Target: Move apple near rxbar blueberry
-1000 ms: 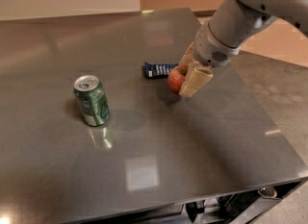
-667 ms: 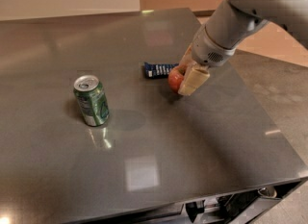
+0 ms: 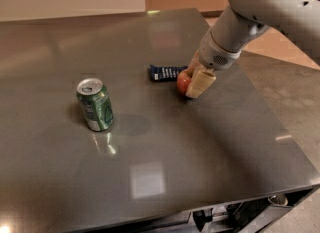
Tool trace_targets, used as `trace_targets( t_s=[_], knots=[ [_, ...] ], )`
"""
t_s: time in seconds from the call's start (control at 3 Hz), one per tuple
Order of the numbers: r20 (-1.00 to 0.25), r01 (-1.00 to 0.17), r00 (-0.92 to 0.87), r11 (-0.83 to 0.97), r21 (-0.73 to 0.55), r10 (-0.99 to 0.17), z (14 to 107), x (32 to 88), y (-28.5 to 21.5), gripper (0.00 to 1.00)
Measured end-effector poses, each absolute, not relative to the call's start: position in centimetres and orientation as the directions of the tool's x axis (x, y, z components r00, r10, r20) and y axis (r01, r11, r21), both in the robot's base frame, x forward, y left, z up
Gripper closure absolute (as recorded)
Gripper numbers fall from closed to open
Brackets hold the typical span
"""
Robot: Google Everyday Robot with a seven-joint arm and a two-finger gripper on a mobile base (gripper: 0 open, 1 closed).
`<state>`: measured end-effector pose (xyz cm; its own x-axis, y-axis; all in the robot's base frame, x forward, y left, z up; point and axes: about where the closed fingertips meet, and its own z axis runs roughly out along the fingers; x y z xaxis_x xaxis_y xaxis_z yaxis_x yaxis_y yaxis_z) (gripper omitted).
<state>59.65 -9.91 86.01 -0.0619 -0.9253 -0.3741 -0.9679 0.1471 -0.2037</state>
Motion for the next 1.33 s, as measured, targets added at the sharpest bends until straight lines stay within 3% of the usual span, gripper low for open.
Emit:
trace_targets(
  t_s=[0.67,1.0,1.33],
  knots=[
    [-0.387,-0.973,-0.076,0.154,-0.175,-0.919,85.08,60.79,-10.05,0.15],
    [-0.385,-0.973,-0.075,0.152,-0.174,-0.920,84.97,60.75,-9.94,0.00],
    [-0.385,-0.973,-0.075,0.152,-0.173,-0.920,84.96,60.75,-9.93,0.00]
  ],
)
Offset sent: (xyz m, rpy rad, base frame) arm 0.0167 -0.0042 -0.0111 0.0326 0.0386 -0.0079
